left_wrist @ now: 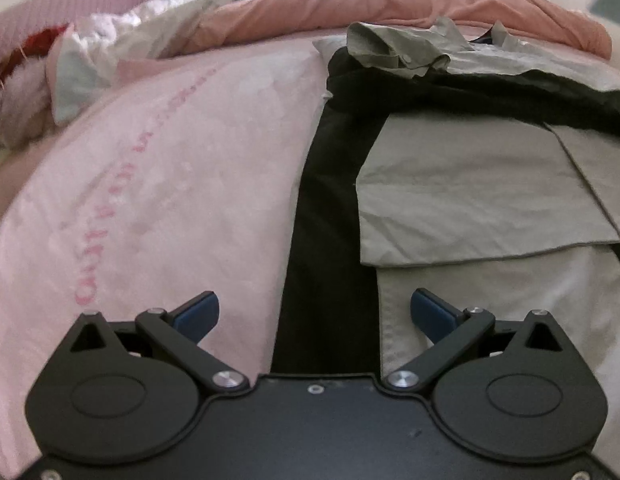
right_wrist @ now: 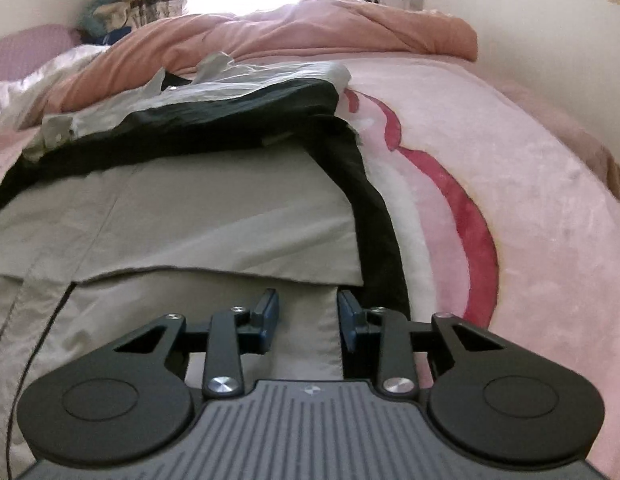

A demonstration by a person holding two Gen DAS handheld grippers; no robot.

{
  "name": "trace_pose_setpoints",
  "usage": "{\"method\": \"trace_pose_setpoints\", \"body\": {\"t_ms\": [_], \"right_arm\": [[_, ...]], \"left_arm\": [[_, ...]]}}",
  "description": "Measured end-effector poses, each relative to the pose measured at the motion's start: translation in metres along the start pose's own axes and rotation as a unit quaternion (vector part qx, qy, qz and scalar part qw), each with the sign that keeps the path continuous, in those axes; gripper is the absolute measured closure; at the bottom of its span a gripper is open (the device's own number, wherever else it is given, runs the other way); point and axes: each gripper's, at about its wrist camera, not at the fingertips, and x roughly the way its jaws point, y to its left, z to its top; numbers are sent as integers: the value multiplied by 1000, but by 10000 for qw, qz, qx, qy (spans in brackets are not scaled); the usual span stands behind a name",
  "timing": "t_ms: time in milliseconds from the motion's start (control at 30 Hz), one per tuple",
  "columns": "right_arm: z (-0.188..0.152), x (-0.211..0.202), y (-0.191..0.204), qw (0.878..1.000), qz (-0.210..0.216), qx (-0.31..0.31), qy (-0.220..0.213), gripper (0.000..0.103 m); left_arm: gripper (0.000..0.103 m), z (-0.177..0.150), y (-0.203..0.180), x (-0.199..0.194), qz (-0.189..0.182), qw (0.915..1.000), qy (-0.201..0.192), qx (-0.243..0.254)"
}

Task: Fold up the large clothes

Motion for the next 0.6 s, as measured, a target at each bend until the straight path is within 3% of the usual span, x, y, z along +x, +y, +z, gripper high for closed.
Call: {"method": "trace_pose_setpoints", "body": {"t_ms": [67,100,233,333,500,567,600], "right_arm": [[3,1,1,9997,-24,-222,131,44],[4,1,3,9992,-124,-296,243,30],[3,-6,-3,9979,170,-164,598,18],[-5,-3,-6,9980,481,-161,371,0],[-14,3,14,9988,115,-468,-3,0],[-14,-1,11,9995,125,-305,24,0],[-14,-5,11,9994,99,-338,-32,22]], "left_arm": [[0,0,4,0,-214,9995,168,-179],[1,-1,6,-1,-447,9983,289,-244],[2,-11,-6,-12,-854,9958,337,66],[2,-12,-15,-9,-794,9964,244,162],[2,-10,-15,-4,-783,9966,235,-55],[8,-13,-19,-9,-779,9969,123,-46],[19,-16,-20,-13,-750,9972,20,-41]]}}
